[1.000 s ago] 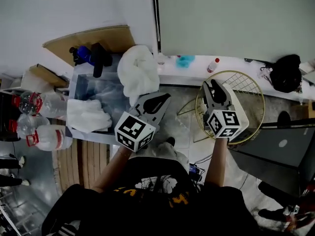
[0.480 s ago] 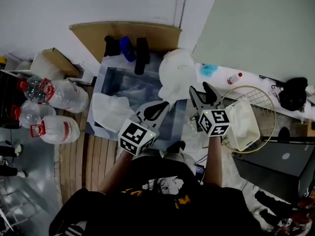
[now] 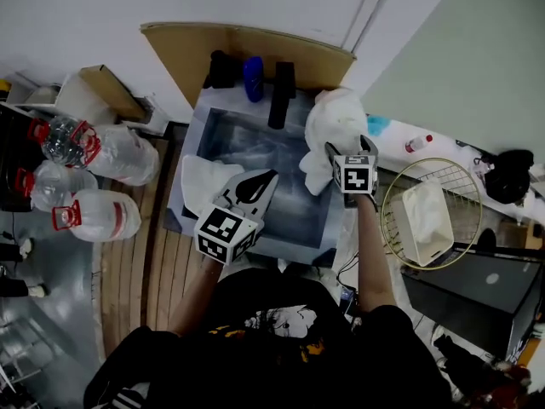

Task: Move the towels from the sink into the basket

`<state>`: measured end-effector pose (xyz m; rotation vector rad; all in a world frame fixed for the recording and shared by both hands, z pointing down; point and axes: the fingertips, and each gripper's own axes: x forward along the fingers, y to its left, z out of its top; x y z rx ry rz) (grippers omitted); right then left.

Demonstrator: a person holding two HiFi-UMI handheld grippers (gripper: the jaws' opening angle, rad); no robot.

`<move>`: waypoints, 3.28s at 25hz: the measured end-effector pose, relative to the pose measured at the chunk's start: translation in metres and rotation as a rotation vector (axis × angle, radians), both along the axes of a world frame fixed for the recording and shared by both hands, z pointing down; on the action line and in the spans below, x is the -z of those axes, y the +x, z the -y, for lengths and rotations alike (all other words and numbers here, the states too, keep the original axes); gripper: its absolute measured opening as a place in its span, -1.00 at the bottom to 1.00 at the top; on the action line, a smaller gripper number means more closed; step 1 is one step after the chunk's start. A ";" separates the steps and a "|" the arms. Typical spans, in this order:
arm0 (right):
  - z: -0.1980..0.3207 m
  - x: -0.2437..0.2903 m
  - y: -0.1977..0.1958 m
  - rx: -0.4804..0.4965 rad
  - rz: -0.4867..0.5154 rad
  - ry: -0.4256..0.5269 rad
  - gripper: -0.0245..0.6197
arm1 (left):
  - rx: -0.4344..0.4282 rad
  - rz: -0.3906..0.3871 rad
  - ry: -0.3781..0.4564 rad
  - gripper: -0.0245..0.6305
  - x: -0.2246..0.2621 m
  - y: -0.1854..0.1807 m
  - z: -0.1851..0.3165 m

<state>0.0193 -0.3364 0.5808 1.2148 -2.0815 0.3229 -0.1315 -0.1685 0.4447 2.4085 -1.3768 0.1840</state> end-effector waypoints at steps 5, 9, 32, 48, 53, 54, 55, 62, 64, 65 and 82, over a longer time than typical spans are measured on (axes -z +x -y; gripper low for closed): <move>0.014 -0.036 0.000 -0.077 -0.035 -0.109 0.35 | 0.021 -0.003 -0.017 -0.89 -0.006 -0.019 -0.005; 0.013 -0.039 0.000 -0.071 -0.086 -0.060 0.10 | 0.040 -0.008 -0.021 -0.89 -0.008 -0.030 -0.002; -0.076 0.111 -0.001 -0.075 0.279 0.173 -0.49 | -0.079 -0.026 0.053 -0.89 0.018 0.020 -0.002; -0.109 0.168 0.143 -0.156 0.418 0.293 -0.50 | -0.232 -0.005 0.128 -0.89 0.057 0.181 0.005; -0.112 0.167 0.235 -0.200 0.418 0.301 -0.50 | -0.286 -0.002 0.112 -0.89 0.056 0.270 0.010; -0.113 0.166 0.255 -0.216 0.419 0.301 -0.50 | -0.301 -0.003 0.110 -0.89 0.055 0.289 0.011; -0.115 0.164 0.276 -0.235 0.417 0.303 -0.50 | -0.320 -0.003 0.107 -0.89 0.054 0.309 0.012; -0.134 0.133 0.414 -0.388 0.357 0.281 -0.50 | -0.458 -0.011 0.084 -0.89 0.040 0.435 0.015; -0.146 0.119 0.453 -0.446 0.330 0.266 -0.50 | -0.507 -0.011 0.079 -0.89 0.036 0.467 0.014; -0.152 0.110 0.471 -0.475 0.316 0.254 -0.50 | -0.531 -0.011 0.077 -0.89 0.035 0.482 0.013; -0.194 -0.165 0.599 -0.516 0.107 -0.337 -0.49 | -0.763 0.043 0.009 -0.89 -0.003 0.616 0.012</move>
